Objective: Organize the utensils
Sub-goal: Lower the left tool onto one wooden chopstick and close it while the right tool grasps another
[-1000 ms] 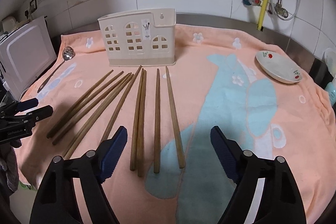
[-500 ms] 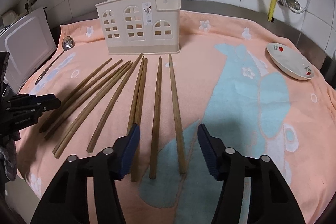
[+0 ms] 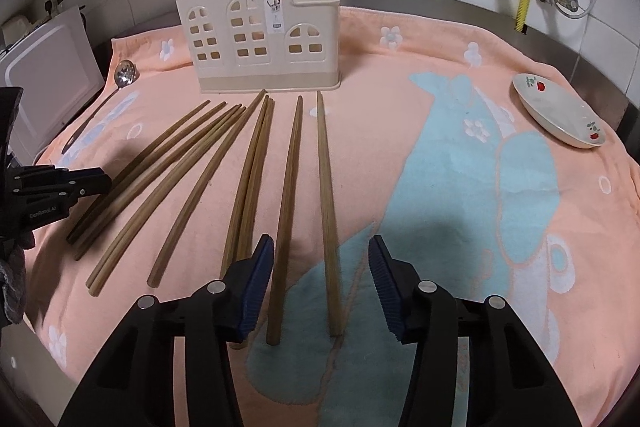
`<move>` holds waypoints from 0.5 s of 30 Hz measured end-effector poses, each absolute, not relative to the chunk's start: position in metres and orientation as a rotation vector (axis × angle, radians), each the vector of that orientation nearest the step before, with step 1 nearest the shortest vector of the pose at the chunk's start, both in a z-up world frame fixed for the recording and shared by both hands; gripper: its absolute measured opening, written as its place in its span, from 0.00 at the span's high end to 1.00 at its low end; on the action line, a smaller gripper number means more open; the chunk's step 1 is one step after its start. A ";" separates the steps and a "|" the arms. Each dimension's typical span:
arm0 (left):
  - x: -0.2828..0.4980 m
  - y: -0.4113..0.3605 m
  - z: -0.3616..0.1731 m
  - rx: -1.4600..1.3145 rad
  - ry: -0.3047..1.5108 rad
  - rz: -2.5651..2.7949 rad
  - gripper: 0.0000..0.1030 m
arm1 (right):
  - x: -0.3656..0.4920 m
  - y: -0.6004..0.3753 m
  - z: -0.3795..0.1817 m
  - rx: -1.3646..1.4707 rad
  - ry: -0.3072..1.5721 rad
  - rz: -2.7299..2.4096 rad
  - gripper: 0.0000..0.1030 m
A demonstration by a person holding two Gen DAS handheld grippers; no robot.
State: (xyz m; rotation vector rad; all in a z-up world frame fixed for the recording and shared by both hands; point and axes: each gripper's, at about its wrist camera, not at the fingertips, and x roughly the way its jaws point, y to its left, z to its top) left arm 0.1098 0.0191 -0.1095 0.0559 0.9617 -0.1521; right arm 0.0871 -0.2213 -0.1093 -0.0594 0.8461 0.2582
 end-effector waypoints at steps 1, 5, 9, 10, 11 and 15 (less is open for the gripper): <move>0.110 0.018 -0.111 0.060 0.964 -0.155 0.83 | 0.088 -0.221 -0.110 -0.057 0.849 0.263 0.57; 0.113 0.018 -0.118 0.053 0.975 -0.157 0.83 | 0.090 -0.223 -0.114 -0.041 0.857 0.271 0.63; 0.114 0.019 -0.118 0.041 0.973 -0.163 0.83 | 0.092 -0.224 -0.117 -0.033 0.867 0.283 0.72; 0.113 0.018 -0.118 0.050 0.972 -0.160 0.83 | 0.093 -0.224 -0.118 -0.032 0.868 0.282 0.73; 0.113 0.017 -0.118 0.055 0.971 -0.158 0.83 | 0.093 -0.224 -0.119 -0.030 0.871 0.283 0.76; 0.111 0.016 -0.117 0.056 0.962 -0.161 0.88 | 0.096 -0.223 -0.122 -0.027 0.884 0.279 0.86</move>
